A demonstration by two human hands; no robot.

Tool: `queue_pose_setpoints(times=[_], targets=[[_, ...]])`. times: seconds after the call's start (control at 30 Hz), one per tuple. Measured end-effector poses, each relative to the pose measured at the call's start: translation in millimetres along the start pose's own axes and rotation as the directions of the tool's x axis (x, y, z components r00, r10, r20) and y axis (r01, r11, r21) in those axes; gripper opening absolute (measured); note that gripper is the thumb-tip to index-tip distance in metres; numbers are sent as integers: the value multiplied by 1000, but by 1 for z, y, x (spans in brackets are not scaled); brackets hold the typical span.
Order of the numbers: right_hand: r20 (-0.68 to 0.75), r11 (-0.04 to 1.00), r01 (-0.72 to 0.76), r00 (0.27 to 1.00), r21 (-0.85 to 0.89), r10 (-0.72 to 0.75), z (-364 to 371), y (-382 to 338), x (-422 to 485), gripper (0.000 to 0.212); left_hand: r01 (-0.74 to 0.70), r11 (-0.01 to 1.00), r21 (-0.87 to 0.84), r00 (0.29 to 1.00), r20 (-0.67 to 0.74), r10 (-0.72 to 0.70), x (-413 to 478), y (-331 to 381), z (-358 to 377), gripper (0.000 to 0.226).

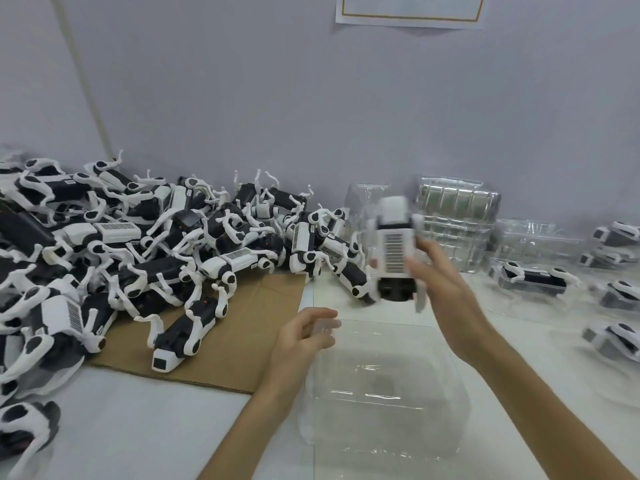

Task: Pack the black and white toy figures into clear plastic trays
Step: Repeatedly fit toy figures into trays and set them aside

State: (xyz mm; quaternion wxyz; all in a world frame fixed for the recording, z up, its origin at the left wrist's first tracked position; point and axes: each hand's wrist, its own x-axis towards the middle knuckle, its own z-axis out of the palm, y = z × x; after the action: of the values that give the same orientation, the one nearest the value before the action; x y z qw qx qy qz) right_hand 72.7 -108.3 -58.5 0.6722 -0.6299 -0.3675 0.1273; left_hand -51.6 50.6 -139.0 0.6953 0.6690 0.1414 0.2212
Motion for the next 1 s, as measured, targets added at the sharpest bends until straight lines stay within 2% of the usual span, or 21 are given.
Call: queue_pose_setpoints(times=[0.07, 0.13, 0.2, 0.23, 0.3, 0.37, 0.43, 0.53, 0.6, 0.73, 0.83, 0.9, 1.0], targets=[[-78, 936, -88, 990, 342, 122, -18, 3, -15, 37, 1, 1000, 17, 1000, 9, -1, -1, 1, 0, 42], [-113, 800, -122, 967, 588, 230, -31, 6, -25, 46, -2, 999, 33, 1000, 9, 2, -1, 1, 0, 42], [-123, 738, -110, 960, 665, 253, -36, 8, -34, 49, -7, 999, 44, 1000, 5, 7, -1, 1, 1, 42], [-136, 738, -103, 957, 667, 257, -37, 10, -36, 44, -13, 999, 49, 1000, 7, 13, -1, 1, 1, 41], [-162, 808, -98, 959, 581, 233, -37, 14, -38, 35, -19, 998, 54, 1000, 14, 18, 0, 0, 1, 40], [-179, 904, -110, 963, 414, 199, -39, 15, -40, 41, -23, 999, 48, 1000, 20, 22, 0, -1, 0, 40], [-186, 952, -117, 967, 283, 174, -39, 12, -43, 47, -23, 999, 46, 999, 25, 22, -1, -1, 0, 40], [-144, 993, -70, 986, 90, 83, -35, 9, -48, 33, -20, 999, 46, 999, 28, 19, -2, -1, -1, 41], [-77, 998, -44, 996, -35, 41, -32, 7, -50, 32, -13, 998, 54, 999, 32, 12, -2, -1, -1, 40], [-55, 992, -50, 997, -118, 44, -22, 5, -52, 40, -16, 997, 78, 999, 33, 13, -3, -2, 0, 25], [-76, 986, -45, 997, -158, 33, -12, 6, -53, 29, -17, 998, 53, 999, 52, 14, -4, -1, 1, 15], [-118, 978, -44, 993, -204, 20, -6, 8, -54, 17, -31, 999, 42, 998, 64, 28, -5, -1, 2, 17], [-126, 955, -70, 991, -289, 35, 2, 11, -57, 16, -35, 999, 38, 999, 41, 33, -3, -2, 2, 15]])
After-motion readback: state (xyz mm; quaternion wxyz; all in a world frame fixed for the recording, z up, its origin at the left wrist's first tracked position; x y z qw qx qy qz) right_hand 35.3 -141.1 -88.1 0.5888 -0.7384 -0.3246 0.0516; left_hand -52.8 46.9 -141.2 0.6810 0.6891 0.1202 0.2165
